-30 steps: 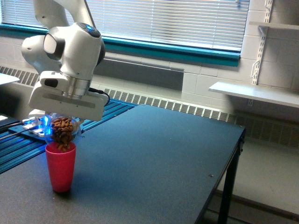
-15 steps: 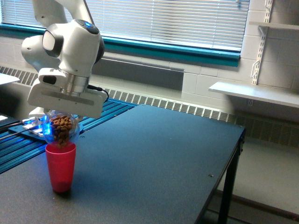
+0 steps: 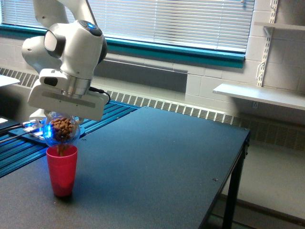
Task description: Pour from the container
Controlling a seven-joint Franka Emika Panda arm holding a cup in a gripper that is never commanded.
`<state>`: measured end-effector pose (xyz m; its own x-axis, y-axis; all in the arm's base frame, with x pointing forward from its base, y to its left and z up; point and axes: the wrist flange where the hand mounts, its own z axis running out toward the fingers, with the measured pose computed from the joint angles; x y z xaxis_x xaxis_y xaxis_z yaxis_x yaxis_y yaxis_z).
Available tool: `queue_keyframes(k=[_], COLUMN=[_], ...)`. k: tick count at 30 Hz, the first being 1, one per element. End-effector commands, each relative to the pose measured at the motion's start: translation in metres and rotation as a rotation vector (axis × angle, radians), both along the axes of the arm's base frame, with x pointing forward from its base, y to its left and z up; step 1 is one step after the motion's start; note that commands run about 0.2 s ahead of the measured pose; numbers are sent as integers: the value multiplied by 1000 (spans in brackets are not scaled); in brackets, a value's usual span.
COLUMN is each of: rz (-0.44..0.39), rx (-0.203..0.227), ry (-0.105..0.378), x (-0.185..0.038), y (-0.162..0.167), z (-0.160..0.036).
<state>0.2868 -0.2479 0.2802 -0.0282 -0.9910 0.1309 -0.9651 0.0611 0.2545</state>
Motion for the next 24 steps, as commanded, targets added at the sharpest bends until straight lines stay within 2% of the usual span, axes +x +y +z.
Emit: queue_keyframes(k=[1,9,24], rz=[13,-3,16], rx=[-4,3,3], ry=[3,28,63], x=[3,2,1], y=[-2,-3,-2], z=[6,7,7])
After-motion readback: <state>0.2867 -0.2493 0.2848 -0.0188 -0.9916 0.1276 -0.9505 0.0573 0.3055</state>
